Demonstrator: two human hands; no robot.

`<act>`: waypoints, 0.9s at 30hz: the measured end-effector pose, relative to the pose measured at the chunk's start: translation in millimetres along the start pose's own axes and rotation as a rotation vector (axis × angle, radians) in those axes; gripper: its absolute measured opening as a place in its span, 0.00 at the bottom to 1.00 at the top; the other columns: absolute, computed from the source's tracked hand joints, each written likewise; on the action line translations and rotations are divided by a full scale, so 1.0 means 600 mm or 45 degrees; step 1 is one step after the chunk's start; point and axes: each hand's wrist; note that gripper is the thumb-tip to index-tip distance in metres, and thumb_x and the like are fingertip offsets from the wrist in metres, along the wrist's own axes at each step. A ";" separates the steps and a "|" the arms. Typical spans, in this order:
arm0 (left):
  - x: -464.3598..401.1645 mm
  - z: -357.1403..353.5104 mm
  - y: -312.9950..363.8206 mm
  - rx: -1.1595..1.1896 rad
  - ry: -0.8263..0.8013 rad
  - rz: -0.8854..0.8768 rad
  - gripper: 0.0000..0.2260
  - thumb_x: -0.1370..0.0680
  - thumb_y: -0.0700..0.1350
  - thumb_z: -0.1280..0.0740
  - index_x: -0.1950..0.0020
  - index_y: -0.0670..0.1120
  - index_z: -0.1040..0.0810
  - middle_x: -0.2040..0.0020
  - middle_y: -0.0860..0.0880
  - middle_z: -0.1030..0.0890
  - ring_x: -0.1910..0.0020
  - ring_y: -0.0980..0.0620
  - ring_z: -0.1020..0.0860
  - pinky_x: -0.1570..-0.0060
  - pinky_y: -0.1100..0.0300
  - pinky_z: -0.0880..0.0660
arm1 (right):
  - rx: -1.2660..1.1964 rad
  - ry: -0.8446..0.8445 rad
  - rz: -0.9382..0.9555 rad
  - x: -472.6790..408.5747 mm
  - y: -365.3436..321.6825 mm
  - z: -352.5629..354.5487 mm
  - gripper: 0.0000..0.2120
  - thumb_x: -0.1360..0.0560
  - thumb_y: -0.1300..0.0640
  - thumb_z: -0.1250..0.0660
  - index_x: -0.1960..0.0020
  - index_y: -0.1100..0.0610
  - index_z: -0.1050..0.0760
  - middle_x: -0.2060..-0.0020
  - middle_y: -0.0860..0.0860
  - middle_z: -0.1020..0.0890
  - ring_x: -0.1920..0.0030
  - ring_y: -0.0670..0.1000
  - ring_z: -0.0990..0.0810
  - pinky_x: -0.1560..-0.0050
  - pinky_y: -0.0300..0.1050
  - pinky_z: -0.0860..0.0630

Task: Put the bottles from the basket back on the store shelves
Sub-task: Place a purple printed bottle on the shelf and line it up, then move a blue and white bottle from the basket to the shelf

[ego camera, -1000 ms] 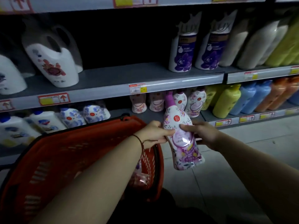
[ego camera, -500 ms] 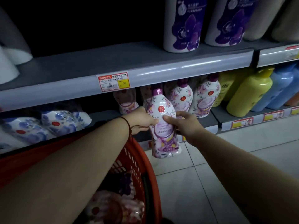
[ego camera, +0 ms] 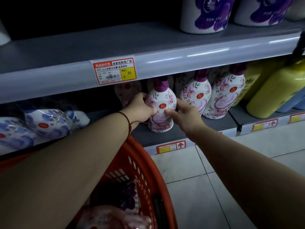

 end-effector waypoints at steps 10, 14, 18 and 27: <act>0.004 -0.001 0.006 0.178 -0.145 0.129 0.21 0.21 0.32 0.39 0.30 0.45 0.32 0.50 0.42 0.22 0.55 0.46 0.23 0.57 0.59 0.25 | 0.112 0.114 0.027 -0.019 0.003 -0.011 0.18 0.30 0.64 0.28 0.42 0.53 0.22 0.48 0.51 0.15 0.46 0.52 0.18 0.42 0.56 0.22; 0.003 -0.001 0.005 0.055 -0.139 0.118 0.20 0.25 0.34 0.35 0.33 0.43 0.30 0.39 0.41 0.23 0.38 0.42 0.24 0.45 0.55 0.27 | 0.272 0.195 0.019 -0.016 0.002 -0.020 0.17 0.32 0.60 0.26 0.45 0.54 0.23 0.50 0.51 0.16 0.48 0.53 0.18 0.43 0.56 0.22; 0.035 0.023 0.018 -0.382 0.009 -0.092 0.14 0.31 0.47 0.33 0.50 0.40 0.21 0.48 0.41 0.18 0.47 0.44 0.20 0.45 0.53 0.23 | 0.529 0.392 0.022 0.021 -0.034 -0.031 0.15 0.28 0.59 0.29 0.43 0.58 0.26 0.49 0.55 0.18 0.48 0.56 0.20 0.45 0.50 0.24; 0.269 0.162 0.026 -1.188 0.322 -0.411 0.10 0.24 0.54 0.36 0.47 0.53 0.21 0.48 0.51 0.19 0.46 0.48 0.21 0.50 0.52 0.22 | 1.111 0.107 0.468 0.189 -0.142 -0.102 0.13 0.26 0.60 0.36 0.42 0.62 0.25 0.48 0.60 0.21 0.46 0.62 0.24 0.48 0.52 0.27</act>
Point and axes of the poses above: each hand's wrist, its own x-axis away from the middle knuckle, its own z-axis out of the back of the hand, y = z × x
